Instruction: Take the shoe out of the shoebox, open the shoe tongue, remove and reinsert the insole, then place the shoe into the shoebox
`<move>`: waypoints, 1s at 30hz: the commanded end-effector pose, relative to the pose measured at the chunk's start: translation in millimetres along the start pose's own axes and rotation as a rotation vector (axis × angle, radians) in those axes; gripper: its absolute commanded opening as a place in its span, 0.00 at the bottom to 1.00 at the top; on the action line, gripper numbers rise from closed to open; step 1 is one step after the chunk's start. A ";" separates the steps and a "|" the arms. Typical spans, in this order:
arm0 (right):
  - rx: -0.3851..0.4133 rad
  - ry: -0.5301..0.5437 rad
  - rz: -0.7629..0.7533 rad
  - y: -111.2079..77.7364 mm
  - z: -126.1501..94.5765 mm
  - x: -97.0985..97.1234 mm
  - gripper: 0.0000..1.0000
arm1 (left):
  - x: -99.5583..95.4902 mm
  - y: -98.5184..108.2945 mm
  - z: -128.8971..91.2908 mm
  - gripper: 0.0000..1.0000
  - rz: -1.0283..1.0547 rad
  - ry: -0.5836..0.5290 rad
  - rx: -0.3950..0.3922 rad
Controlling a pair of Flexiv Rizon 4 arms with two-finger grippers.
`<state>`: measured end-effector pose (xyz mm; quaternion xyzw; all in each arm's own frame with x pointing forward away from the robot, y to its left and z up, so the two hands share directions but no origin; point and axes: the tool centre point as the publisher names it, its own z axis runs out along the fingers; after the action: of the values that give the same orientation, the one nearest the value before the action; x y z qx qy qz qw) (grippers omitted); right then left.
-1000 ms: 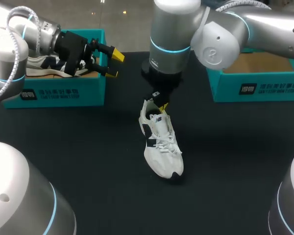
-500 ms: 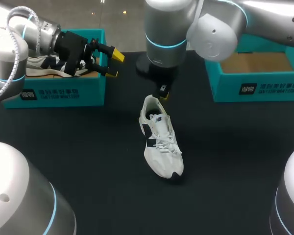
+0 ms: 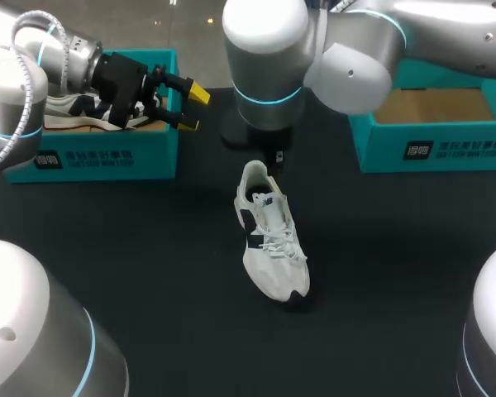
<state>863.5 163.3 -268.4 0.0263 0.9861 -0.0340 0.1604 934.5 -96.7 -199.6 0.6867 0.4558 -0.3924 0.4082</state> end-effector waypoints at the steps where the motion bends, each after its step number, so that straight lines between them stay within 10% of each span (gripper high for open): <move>1: -0.028 -0.008 -0.030 14.9 8.6 -21.8 0.00 | -0.1 0.2 -0.1 1.00 0.001 0.002 0.001; 22: -0.133 0.003 -0.228 36.5 44.7 -43.9 0.01 | -0.1 0.2 -0.1 1.00 0.001 0.002 0.001; 30: -0.135 0.028 -0.278 41.8 44.2 -42.6 0.83 | -0.1 0.2 -0.1 1.00 0.001 0.002 0.001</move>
<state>918.4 197.9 -298.9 -0.1199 0.9821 0.0130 0.1450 934.5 -96.7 -199.6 0.6867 0.4558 -0.3924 0.4082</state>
